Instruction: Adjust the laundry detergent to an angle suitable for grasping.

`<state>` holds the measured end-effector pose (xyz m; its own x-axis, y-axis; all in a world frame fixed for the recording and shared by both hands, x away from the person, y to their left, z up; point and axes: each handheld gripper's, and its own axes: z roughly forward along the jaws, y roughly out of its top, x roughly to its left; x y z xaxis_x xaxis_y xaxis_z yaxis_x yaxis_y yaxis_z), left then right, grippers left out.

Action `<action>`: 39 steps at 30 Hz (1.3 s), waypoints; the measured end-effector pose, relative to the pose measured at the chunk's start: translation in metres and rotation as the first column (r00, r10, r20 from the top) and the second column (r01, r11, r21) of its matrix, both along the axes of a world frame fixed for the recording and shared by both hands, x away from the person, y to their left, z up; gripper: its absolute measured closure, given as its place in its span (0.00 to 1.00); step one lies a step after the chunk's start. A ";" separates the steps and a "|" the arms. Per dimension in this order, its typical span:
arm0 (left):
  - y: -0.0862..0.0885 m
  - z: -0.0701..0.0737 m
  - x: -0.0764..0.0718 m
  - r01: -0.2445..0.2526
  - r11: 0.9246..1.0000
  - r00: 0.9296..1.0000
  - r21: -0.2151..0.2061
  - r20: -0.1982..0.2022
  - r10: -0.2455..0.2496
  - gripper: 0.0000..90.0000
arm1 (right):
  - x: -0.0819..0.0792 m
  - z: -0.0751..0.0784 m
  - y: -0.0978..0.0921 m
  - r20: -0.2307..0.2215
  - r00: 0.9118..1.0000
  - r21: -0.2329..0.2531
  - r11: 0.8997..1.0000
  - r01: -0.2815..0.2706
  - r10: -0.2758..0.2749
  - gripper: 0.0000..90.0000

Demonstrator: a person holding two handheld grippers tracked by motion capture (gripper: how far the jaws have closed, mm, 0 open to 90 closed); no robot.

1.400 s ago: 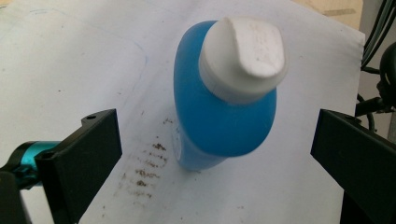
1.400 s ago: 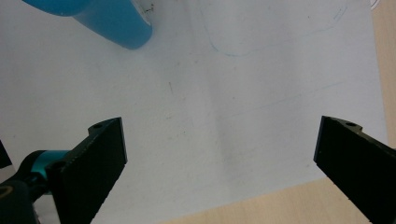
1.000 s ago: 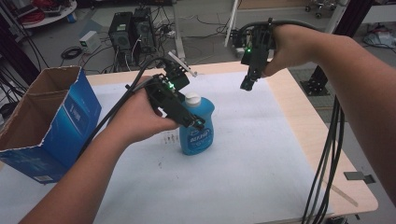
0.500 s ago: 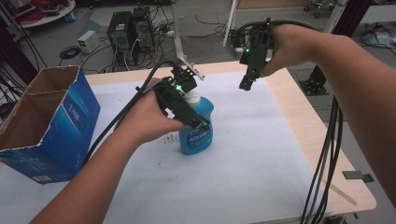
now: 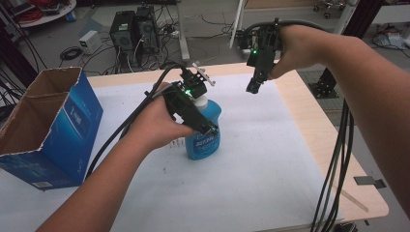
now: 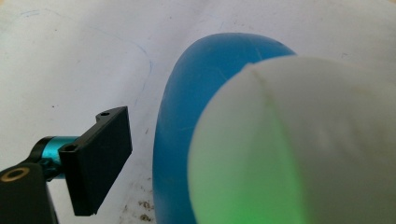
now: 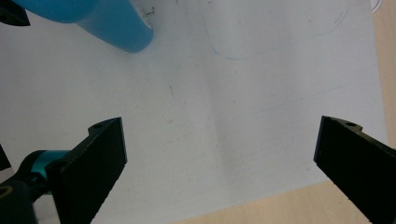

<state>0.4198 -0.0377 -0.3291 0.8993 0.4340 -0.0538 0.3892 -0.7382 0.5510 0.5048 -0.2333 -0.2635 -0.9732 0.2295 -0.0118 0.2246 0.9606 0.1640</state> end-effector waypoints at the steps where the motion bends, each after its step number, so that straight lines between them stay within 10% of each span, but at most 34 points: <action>1: 0.000 0.000 0.000 0.003 1.000 1.000 0.004 0.004 -0.003 0.10 | 0.000 0.000 0.000 0.004 1.000 0.003 1.000 -0.002 0.002 0.02; 39: -0.004 -0.004 -0.002 0.016 0.999 1.000 0.031 0.022 -0.016 0.33 | 0.002 -0.003 0.002 -0.001 1.000 -0.001 1.000 -0.006 0.006 0.02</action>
<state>0.4178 -0.0414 -0.3326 0.9069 0.4208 -0.0206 0.3653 -0.7612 0.5358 0.5064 -0.2316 -0.2669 -0.9746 0.2237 -0.0106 0.2190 0.9620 0.1627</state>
